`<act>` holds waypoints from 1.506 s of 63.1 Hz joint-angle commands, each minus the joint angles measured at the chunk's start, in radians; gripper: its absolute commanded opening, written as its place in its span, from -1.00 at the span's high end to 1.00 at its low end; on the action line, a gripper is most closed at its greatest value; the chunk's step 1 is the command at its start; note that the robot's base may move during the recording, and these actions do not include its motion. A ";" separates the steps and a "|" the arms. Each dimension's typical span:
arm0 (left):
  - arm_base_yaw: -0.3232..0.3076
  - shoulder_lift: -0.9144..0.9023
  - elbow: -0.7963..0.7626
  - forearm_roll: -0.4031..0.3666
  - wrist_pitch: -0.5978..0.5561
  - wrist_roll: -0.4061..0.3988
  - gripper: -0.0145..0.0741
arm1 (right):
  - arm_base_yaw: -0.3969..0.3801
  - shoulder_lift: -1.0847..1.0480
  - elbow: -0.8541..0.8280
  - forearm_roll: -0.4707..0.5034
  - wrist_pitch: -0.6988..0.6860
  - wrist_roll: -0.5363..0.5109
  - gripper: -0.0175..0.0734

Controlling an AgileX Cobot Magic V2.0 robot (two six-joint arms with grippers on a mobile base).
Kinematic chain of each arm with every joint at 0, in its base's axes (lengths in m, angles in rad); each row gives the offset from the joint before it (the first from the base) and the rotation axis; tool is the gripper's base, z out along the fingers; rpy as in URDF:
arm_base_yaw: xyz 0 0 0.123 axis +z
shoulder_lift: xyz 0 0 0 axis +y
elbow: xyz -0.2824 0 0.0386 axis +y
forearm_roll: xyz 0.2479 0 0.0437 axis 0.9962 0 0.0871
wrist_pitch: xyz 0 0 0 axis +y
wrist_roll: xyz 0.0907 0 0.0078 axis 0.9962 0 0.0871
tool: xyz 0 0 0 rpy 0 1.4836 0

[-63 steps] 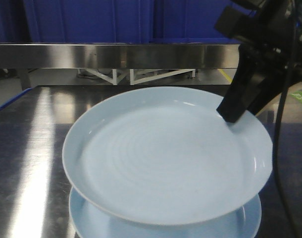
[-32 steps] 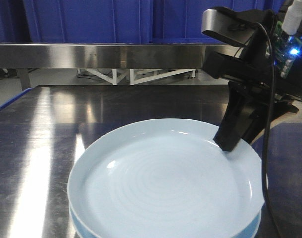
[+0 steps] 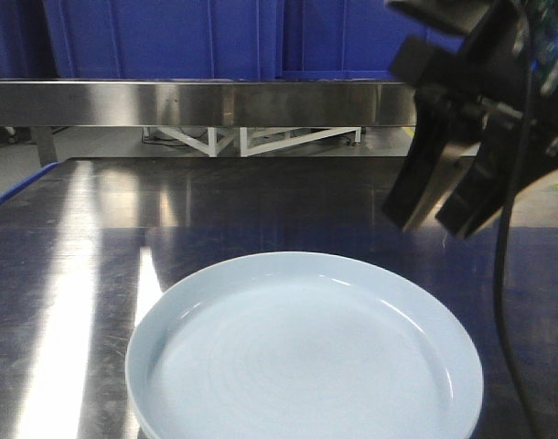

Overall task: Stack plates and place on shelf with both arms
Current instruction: 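Lower the right gripper and grasp the rim of the stacked plates, then lift the plate stack off the table with the right gripper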

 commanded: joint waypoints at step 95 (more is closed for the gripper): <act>-0.008 0.007 -0.029 0.044 -0.079 -0.011 0.48 | 0.056 0.153 0.054 -0.035 -0.120 -0.014 0.17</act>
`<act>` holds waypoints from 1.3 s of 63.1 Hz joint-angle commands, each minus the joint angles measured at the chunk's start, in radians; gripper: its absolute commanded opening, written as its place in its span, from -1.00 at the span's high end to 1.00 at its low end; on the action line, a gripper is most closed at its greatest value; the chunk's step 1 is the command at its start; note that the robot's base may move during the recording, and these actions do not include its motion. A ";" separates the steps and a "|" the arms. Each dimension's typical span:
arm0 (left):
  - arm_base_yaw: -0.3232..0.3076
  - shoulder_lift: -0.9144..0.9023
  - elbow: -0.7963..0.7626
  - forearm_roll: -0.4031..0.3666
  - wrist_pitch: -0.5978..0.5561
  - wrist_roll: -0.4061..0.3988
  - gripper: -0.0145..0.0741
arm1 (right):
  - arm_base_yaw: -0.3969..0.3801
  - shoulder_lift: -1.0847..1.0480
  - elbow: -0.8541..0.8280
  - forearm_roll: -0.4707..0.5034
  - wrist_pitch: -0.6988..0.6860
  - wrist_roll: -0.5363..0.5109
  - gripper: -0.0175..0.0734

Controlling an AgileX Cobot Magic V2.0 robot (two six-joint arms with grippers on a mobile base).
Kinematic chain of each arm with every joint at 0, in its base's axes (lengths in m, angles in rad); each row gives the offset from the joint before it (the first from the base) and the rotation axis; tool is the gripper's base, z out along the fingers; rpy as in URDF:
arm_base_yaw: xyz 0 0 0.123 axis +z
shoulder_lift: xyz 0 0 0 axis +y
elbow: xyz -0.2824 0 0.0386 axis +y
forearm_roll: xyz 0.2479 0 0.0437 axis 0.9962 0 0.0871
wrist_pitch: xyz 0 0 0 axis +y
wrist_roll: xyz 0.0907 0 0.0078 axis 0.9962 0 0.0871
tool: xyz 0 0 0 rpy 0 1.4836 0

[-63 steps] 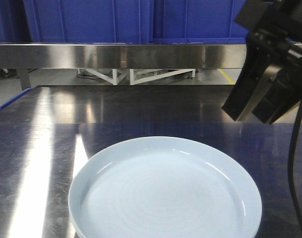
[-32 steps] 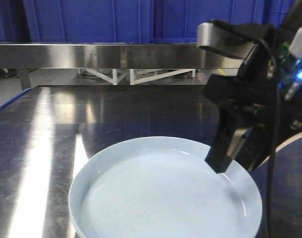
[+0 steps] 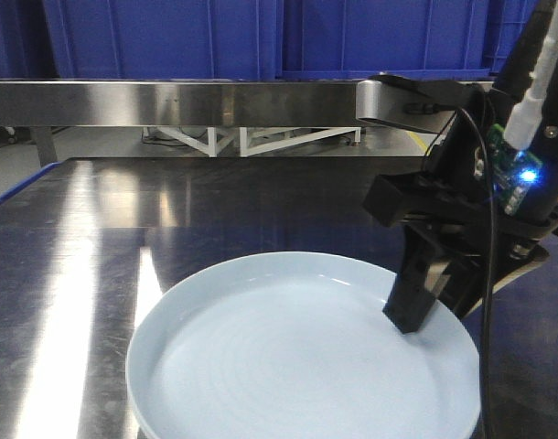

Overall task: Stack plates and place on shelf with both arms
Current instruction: 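Lift the plate stack off the table with the right gripper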

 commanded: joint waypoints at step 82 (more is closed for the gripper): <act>-0.008 0.007 -0.029 0.023 -0.079 -0.011 0.48 | -0.002 -0.768 0.031 -0.014 -0.422 -0.014 0.50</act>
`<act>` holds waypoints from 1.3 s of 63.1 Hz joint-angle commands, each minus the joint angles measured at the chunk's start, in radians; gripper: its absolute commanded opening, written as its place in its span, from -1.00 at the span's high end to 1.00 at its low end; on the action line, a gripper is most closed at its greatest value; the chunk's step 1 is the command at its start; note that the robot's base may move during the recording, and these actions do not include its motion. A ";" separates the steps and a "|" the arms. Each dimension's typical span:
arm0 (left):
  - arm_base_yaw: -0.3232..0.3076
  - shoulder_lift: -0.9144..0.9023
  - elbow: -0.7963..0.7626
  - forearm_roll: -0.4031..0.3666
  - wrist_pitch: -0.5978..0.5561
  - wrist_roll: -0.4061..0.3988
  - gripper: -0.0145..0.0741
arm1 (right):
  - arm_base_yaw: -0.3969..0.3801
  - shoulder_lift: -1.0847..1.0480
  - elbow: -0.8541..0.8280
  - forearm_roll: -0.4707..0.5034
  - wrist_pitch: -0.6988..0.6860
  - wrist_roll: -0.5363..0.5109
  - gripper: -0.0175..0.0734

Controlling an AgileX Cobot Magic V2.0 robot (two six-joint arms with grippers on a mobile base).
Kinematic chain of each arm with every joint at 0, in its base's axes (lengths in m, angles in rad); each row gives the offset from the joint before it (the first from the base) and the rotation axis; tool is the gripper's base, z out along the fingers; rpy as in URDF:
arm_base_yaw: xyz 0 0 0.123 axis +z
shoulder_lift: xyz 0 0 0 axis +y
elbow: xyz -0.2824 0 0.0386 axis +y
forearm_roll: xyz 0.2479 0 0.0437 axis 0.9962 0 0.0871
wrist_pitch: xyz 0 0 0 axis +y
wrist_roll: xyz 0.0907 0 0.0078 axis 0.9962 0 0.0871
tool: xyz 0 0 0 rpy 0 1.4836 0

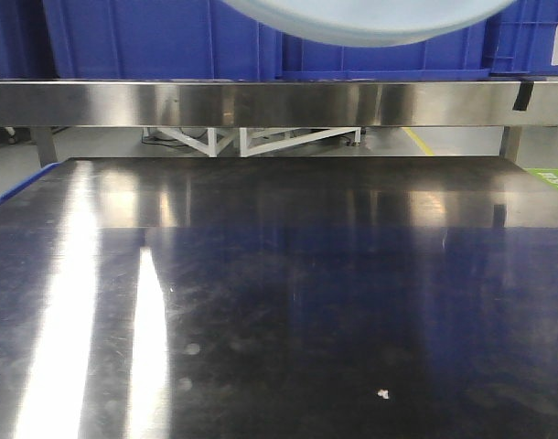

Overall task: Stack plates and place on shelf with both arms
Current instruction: 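Lift the plate stack off the table with the right gripper, then turn the base away from the table while holding the plate stack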

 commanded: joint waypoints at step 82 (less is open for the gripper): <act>-0.008 0.007 -0.029 0.017 -0.079 -0.011 0.48 | -0.002 -0.064 0.018 0.014 -0.124 -0.007 0.51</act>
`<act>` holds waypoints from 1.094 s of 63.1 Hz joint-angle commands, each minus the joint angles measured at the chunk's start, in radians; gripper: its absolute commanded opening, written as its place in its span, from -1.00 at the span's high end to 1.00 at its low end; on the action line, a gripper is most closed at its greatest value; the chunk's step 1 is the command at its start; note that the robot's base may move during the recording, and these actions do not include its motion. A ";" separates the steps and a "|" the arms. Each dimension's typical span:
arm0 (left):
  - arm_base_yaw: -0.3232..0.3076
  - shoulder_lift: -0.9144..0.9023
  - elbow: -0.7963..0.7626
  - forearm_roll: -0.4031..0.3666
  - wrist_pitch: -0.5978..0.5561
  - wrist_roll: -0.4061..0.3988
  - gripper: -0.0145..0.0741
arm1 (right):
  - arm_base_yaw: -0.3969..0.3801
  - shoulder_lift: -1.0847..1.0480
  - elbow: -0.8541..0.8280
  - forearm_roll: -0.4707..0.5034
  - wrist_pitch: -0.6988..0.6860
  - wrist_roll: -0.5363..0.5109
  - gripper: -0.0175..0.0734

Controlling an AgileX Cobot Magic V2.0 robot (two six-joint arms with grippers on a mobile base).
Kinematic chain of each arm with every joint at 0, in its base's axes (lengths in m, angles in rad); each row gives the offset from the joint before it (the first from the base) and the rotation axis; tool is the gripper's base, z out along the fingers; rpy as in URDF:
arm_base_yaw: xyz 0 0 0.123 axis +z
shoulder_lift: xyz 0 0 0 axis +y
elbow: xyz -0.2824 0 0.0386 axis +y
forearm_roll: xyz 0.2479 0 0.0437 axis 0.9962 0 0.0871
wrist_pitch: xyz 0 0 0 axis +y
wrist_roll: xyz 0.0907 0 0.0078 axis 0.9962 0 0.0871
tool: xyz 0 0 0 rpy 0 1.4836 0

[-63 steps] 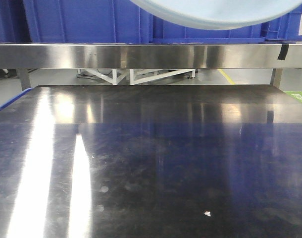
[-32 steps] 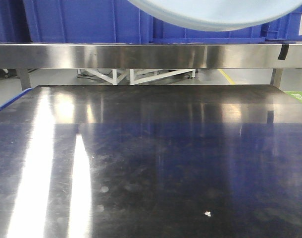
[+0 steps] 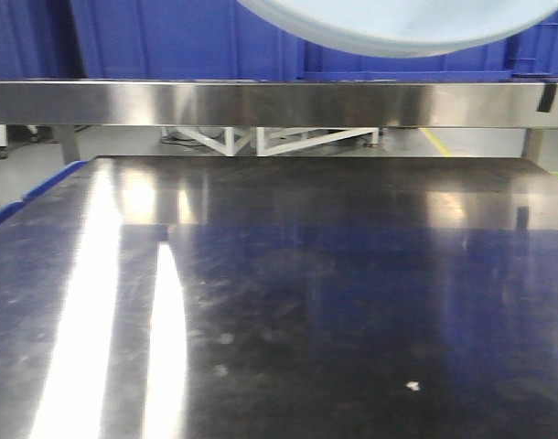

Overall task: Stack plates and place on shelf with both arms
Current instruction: 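Turn the base away from the table while holding the plate stack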

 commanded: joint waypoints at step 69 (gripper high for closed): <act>-0.008 0.007 -0.029 0.017 -0.079 -0.011 0.48 | -0.002 -0.006 -0.031 0.016 -0.099 -0.003 0.51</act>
